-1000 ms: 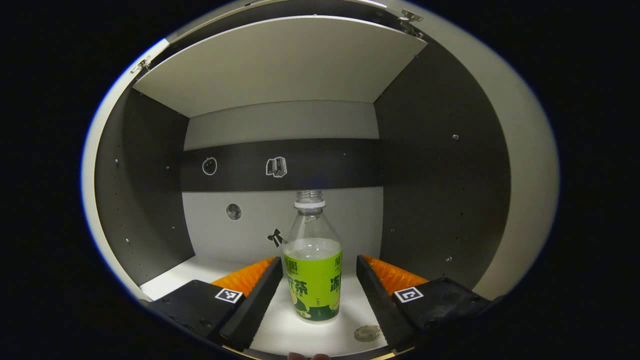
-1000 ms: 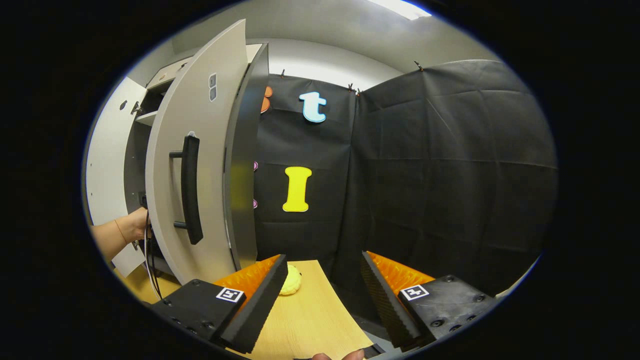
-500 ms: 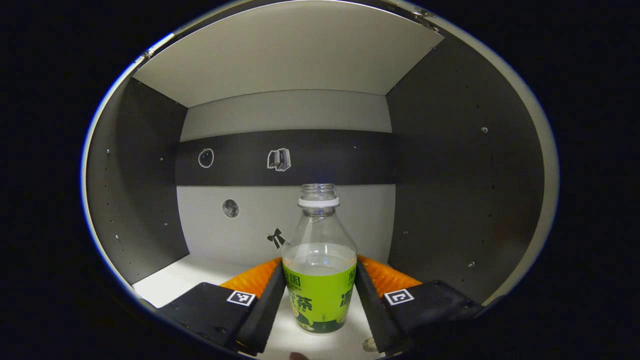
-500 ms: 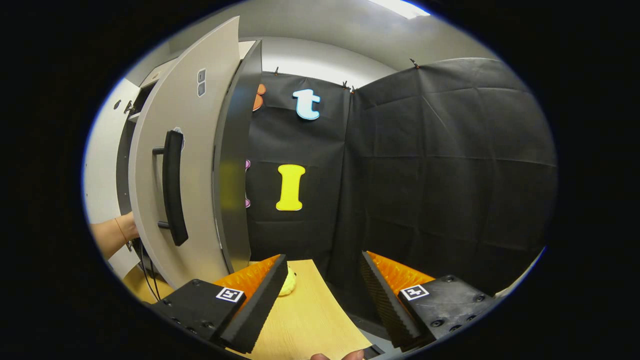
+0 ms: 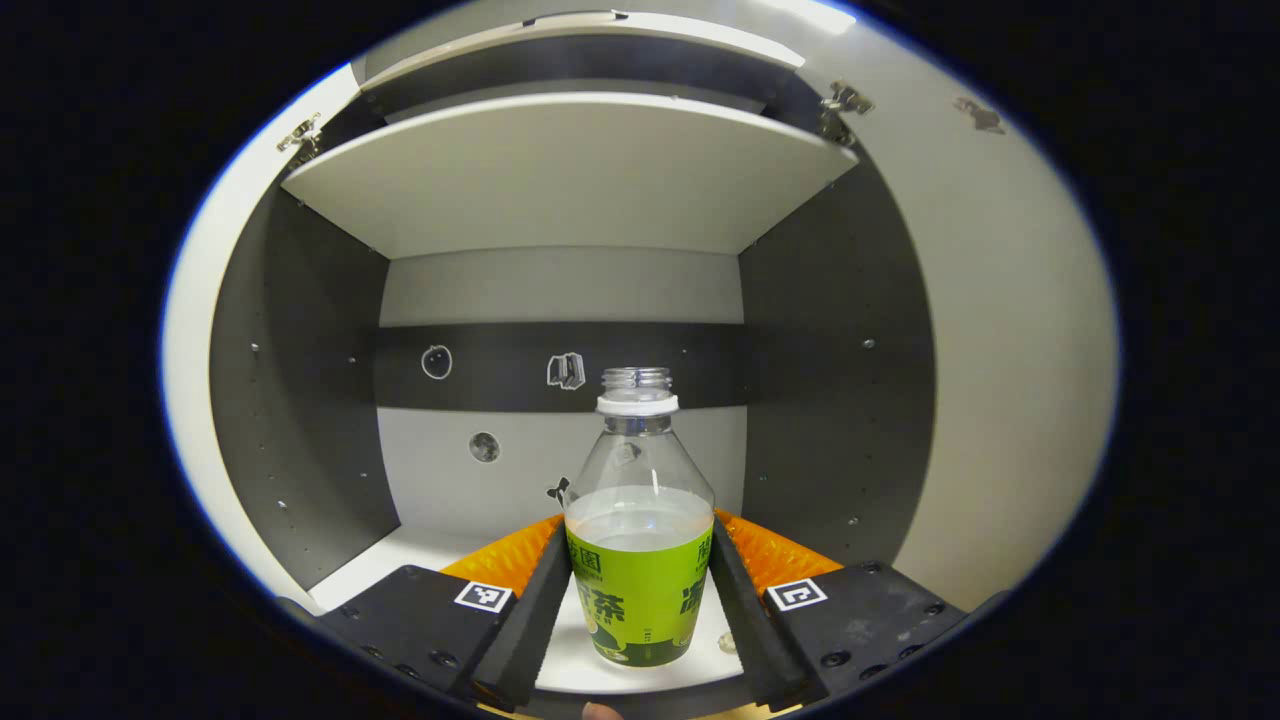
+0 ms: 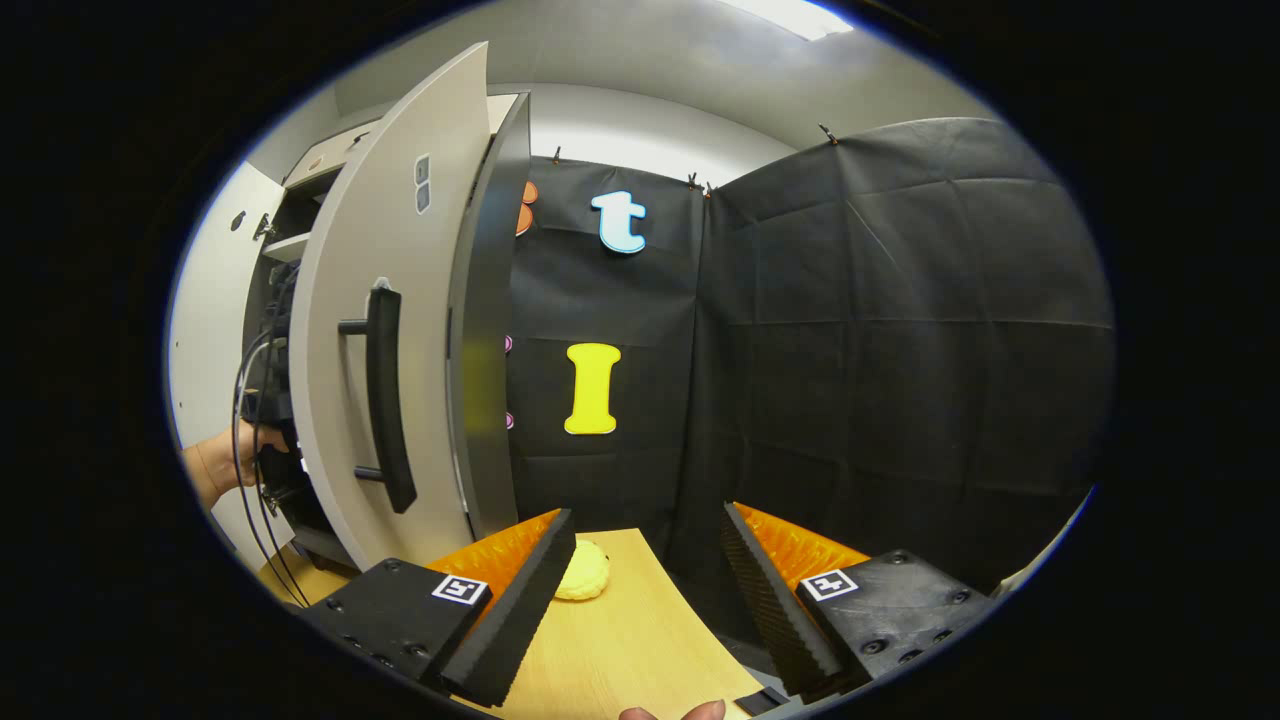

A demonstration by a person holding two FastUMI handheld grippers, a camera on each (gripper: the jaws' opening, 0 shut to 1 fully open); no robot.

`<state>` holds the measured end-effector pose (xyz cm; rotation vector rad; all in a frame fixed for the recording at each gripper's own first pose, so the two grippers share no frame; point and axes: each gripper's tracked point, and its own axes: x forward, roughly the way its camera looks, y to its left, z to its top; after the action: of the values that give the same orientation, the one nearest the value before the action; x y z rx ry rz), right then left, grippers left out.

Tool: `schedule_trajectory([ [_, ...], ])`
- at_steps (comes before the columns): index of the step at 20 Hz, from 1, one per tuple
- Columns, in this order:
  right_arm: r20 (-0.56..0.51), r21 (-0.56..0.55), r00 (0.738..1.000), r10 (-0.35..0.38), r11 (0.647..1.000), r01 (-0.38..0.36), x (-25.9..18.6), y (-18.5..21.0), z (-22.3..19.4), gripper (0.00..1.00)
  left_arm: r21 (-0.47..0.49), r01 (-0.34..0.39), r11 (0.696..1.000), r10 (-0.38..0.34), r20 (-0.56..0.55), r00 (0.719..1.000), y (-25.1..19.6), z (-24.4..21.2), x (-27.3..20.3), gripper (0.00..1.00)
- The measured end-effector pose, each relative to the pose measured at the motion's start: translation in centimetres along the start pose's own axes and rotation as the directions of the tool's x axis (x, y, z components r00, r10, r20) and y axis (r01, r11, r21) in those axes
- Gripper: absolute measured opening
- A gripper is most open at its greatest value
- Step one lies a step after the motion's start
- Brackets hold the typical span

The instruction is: Grasp the bottle in the cabinet with the left hand and place it on the coaster, then close the right door with the right hand and the left door with the left hand.

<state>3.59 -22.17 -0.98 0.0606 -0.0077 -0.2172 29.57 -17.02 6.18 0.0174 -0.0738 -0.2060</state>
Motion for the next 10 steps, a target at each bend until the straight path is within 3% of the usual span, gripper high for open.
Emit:
schedule_trajectory([
  [10,0.048,-0.022,0.998,0.046,0.999,-0.045,-3.2,3.4,2.0,0.97,-0.026,0.094,0.995,-0.093,0.016,0.996,0.2,-3.3,-15.6,0.77],
])
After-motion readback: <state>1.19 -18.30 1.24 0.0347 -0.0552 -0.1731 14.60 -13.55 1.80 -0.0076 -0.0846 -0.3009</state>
